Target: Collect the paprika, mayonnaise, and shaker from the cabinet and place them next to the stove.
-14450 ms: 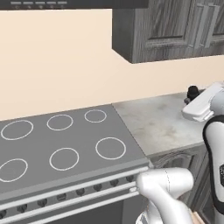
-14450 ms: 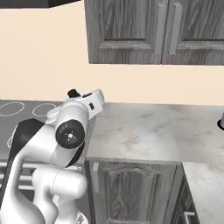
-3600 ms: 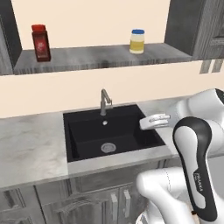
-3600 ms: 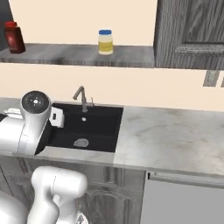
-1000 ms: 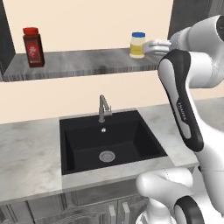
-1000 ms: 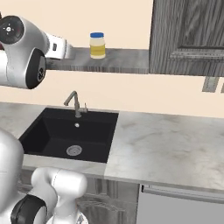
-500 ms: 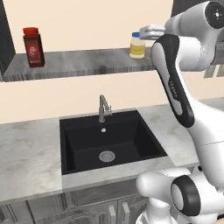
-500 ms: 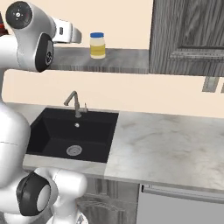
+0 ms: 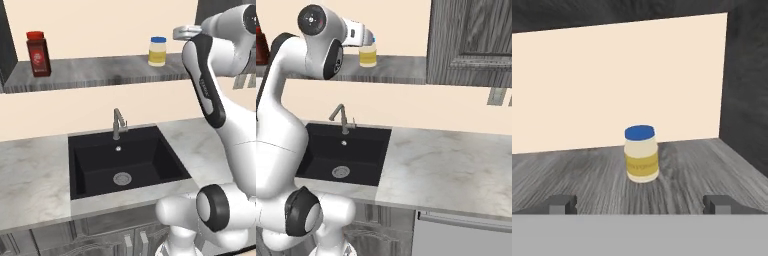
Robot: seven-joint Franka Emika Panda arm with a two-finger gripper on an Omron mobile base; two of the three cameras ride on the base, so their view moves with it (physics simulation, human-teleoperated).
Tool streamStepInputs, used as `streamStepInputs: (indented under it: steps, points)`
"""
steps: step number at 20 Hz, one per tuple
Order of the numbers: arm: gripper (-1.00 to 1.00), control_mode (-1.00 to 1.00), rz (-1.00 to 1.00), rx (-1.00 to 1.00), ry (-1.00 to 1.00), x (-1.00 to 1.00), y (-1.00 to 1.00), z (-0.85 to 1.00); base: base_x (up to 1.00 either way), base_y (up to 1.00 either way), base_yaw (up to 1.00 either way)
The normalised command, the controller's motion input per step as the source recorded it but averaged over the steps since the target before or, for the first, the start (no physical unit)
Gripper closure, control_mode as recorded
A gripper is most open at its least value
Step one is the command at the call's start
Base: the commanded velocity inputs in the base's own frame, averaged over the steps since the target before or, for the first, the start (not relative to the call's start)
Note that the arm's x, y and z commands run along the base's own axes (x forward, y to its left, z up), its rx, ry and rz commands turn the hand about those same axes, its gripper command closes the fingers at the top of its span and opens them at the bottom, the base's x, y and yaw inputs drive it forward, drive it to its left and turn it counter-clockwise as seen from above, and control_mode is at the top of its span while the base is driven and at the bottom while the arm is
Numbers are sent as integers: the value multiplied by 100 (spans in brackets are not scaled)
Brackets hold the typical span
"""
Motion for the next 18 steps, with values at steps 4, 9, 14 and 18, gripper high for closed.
streamStepInputs:
  steps: [4,9,14,18]
  points:
    - [-100,-100,0,0,-6,50,-35,0,0,0,0]
    - [-100,-100,0,0,-3,49,0,-8,0,0,0]
    - [-100,-100,1,0,-1,35,1,-8,0,0,0]
    - [-100,-100,8,-3,0,33,12,0,0,0,0]
